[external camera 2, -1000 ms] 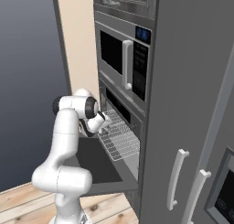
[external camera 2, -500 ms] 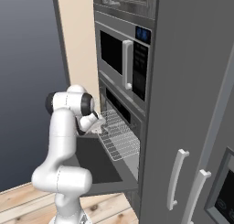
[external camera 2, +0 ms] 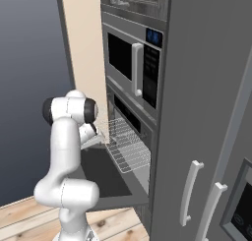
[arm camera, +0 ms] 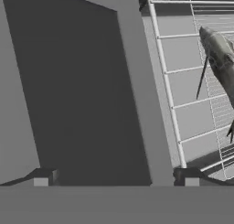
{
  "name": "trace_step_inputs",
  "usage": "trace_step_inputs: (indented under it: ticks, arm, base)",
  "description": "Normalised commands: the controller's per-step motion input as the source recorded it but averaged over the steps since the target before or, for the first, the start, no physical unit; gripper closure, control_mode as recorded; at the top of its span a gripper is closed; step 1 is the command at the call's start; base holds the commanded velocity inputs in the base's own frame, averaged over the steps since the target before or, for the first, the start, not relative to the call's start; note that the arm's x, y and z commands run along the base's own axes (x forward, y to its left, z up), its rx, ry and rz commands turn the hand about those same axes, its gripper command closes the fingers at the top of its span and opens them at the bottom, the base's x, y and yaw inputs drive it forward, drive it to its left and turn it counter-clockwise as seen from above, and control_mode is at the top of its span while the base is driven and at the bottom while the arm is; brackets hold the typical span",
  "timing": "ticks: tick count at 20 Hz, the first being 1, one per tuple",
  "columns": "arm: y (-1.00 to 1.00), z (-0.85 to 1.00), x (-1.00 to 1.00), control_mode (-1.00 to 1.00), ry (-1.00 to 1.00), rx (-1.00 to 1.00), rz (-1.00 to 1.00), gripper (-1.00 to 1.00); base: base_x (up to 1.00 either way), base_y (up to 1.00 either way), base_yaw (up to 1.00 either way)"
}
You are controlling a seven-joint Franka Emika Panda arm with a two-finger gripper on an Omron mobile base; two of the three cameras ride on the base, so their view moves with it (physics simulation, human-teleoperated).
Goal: Place the fish on the top rack of the oven, and slide the tray back inside. Close the oven door.
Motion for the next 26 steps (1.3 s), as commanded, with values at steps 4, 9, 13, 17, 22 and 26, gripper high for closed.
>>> trace_step_inputs:
  ticks: [4,9,13,17,22,26]
  arm:
    - [0.02,-0.6,0.08,-1.0,0.1,0.02,-0.02,-1.0]
    - [0.14,-0.73,0.35,-1.0,0.02,-0.02,0.0,-1.0]
    - [0.06,-0.69,0.49,-1.0,0.04,-0.04,0.0,-1.0]
    - [-0.19,-0.36,0.65,-1.0,0.02,0.0,0.0,-1.0]
    - [-0.43,-0.49,0.84,-1.0,0.05,0.0,0.0,-1.0]
    - [-0.41,-0.5,0.89,-1.0,0.06,-0.01,0.0,-1.0]
  base:
    - [0.0,0.0,0.0]
    - [0.0,0.0,0.0]
    - [0.0,0.0,0.0]
    - [0.0,0.0,0.0]
    - [0.0,0.0,0.0]
    - [0.0,0.0,0.0]
